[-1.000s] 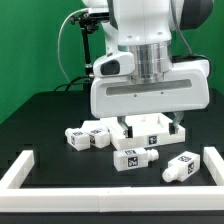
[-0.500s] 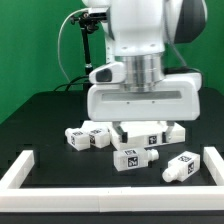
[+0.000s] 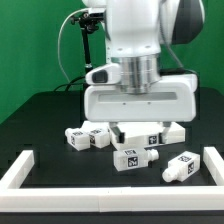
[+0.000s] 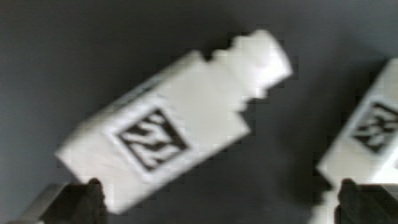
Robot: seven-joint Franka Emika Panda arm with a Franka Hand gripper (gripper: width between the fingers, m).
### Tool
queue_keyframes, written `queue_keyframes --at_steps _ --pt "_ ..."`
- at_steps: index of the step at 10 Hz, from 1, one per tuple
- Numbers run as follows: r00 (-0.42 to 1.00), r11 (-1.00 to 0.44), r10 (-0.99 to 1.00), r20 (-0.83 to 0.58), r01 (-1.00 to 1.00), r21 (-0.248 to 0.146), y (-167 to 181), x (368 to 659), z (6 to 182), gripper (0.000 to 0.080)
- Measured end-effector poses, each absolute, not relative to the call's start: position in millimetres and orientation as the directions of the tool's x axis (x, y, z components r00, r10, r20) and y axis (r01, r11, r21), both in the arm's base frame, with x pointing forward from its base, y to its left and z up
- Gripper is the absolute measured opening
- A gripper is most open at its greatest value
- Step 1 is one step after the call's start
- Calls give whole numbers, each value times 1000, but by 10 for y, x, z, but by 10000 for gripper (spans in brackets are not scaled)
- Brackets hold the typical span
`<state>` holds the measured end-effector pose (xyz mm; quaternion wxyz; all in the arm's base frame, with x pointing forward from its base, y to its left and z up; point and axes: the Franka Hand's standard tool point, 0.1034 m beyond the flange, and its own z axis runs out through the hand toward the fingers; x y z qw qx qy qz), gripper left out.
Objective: Assemble one leg
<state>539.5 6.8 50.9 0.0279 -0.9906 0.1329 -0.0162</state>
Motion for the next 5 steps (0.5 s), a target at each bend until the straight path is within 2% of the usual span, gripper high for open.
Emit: queue_keyframes --at_steps 2,5 --pt "946 -945 -322 23 -320 -63 -173 5378 477 650" --pt "941 -941 -336 38 -333 -61 -199 5355 308 650"
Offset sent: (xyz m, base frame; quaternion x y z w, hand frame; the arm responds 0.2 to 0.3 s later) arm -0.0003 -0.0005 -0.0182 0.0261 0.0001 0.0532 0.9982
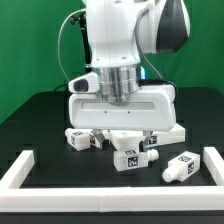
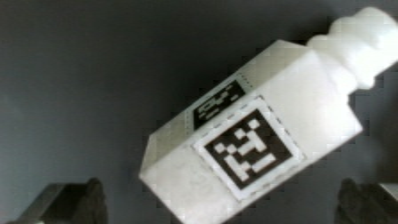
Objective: Assemble one leg
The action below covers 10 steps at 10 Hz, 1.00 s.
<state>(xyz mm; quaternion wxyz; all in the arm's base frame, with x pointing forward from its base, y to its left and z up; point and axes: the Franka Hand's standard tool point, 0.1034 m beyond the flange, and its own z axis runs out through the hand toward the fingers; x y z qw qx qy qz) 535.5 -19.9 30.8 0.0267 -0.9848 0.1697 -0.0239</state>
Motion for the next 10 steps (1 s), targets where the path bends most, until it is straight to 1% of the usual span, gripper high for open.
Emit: queue_keyframes --at_steps 6,7,8,9,10 --pt "949 -949 -314 20 -313 -50 -86 5278 88 650" --pt "949 -949 -314 20 -313 -50 -92 5280 91 587" --pt "949 -949 -314 19 -313 -49 -91 5277 88 587" --pt "949 -949 -314 19 -312 -49 -90 5277 87 414" --pt "949 -949 -314 19 -312 -49 -90 5276 86 283"
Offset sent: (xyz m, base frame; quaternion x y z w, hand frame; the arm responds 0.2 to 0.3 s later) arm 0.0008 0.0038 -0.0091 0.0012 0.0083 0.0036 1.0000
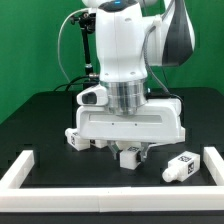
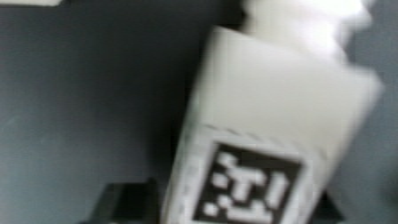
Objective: Assemble one leg
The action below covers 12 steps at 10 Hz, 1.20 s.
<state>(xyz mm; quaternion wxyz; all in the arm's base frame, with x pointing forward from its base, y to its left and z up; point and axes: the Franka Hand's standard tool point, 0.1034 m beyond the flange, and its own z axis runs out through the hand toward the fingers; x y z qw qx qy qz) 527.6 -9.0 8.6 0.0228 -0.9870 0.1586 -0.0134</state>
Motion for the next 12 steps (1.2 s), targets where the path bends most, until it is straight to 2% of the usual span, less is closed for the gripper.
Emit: queue_keyframes --at_steps 3,6,8,10,12 --pt "952 -952 -304 18 -303 -49 -97 5293 104 286" --pt "985 -985 -168 27 -167 -48 -386 5548 479 286" --pt "992 -992 -120 32 -119 -38 -624 5584 611 287" --pt "991 -991 -131 20 -131 -22 -767 5479 498 287" --pt "992 -992 -126 25 -126 -24 -743 5509 515 287"
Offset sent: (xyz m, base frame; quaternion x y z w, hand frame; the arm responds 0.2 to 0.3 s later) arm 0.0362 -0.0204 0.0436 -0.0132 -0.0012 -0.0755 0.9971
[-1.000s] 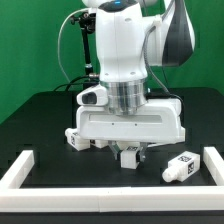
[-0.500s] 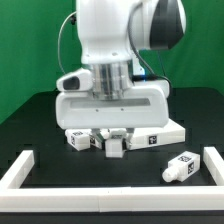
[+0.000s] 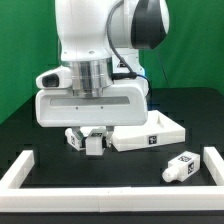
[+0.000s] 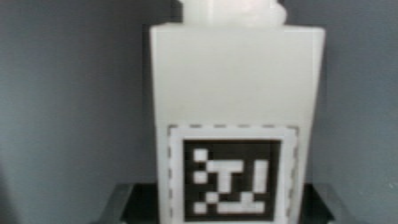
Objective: Assemble one leg
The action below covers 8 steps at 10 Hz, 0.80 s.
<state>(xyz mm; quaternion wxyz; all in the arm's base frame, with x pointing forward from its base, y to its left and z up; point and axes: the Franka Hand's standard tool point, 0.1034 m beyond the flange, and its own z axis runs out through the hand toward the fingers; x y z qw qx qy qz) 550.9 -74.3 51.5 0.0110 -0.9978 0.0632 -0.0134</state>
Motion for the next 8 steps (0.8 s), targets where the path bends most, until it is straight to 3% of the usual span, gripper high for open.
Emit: queue_keyframes --at_steps 2,5,8 --pt "992 -992 -124 20 -123 -21 -765 5493 473 287" --pt "999 -999 -47 21 -48 3 -1155 5590 212 287" --pt "999 -999 -51 17 -51 5 -1130 5567 96 287"
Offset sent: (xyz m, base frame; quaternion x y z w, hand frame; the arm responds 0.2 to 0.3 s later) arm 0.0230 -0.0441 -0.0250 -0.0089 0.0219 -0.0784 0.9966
